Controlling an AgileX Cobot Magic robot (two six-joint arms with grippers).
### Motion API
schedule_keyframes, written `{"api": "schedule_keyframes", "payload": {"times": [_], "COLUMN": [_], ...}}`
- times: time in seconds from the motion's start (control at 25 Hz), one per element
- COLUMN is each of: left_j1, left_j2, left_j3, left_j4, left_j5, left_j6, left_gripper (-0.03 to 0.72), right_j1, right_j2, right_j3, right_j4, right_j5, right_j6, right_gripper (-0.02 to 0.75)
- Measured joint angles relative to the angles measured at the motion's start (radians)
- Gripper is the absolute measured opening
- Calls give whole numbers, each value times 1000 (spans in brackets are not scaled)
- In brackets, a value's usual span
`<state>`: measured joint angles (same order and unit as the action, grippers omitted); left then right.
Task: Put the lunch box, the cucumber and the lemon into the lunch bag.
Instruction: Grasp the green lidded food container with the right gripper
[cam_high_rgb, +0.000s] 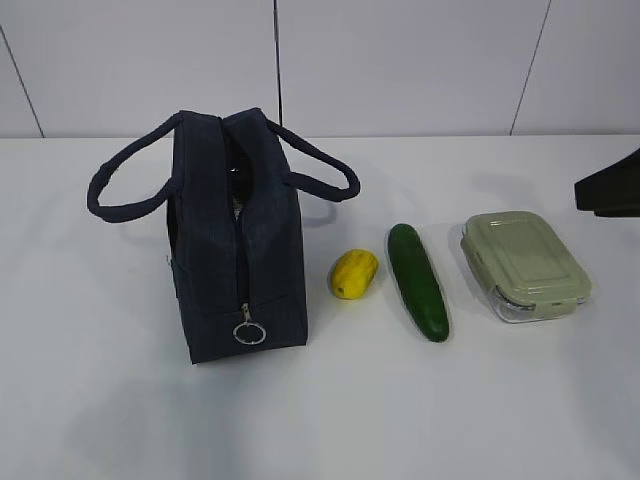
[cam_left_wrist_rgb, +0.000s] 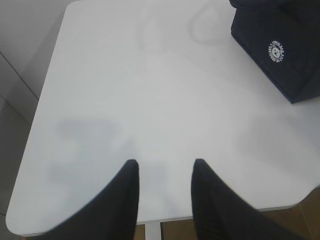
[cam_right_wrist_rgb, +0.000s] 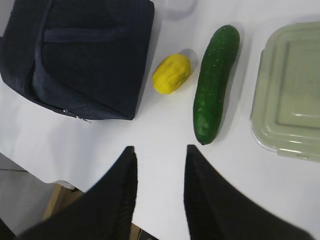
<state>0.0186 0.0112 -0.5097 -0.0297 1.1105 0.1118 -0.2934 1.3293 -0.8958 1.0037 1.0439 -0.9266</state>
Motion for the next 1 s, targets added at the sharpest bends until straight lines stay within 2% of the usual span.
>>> {"api": "schedule_keyframes", "payload": {"times": [0.28,0.48,0.72,0.84,1.0], "left_j1": [0,0,0,0,0], "left_j2": [0,0,0,0,0], "left_j3": [0,0,0,0,0], "left_j4": [0,0,8,10,10], "left_j5": [0,0,0,0,0], "left_j6": [0,0,0,0,0], "left_gripper": [239,239,239,239,239], "right_j1": [-66,-122,-126,-126,-128], "right_j2": [286,531,723,759,768], "right_j3": [-172,-318,-430,-464,-526], "right_j4": [6,80,150,113,-7], "right_j5": [139,141,137,136,136], "right_j6": [-53,-83,-83,-83,-87], "right_gripper": [242,243,243,243,243]}}
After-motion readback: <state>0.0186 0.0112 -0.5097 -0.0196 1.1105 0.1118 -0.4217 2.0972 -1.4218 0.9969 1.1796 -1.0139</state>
